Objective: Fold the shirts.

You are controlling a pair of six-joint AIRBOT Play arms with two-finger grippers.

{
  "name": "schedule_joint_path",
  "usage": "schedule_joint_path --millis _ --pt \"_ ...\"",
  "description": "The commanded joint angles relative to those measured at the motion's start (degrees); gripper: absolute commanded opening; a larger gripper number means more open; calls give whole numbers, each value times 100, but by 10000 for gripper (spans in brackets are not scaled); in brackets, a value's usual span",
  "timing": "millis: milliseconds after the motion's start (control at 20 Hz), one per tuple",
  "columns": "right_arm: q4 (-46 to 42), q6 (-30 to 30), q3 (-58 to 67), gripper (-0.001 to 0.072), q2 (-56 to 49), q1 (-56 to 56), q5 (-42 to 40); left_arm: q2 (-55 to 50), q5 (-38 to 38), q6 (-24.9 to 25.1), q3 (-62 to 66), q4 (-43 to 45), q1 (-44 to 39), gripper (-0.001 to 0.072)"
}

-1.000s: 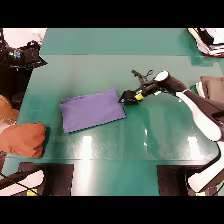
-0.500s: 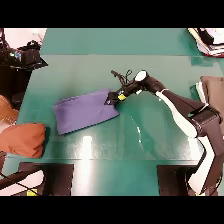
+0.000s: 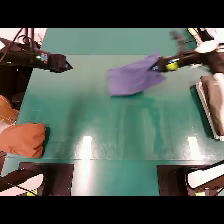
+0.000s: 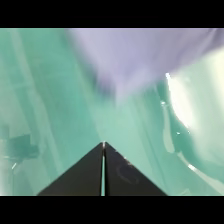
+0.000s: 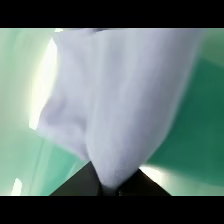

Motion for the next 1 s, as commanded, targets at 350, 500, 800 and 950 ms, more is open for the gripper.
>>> schedule_joint_path --millis 350,500,800,950 --pt "-114 39 13 15 557 -3582 -348 0 247 -7 0 -26 -457 25" --pt "212 44 15 15 562 -3827 -439 0 247 -7 0 -26 -457 24" --pt "610 37 1261 15 562 -3860 -133 0 247 -4 0 -20 -457 25" --pt "317 44 1958 15 568 -3908 396 0 240 -4 0 -17 -457 25"
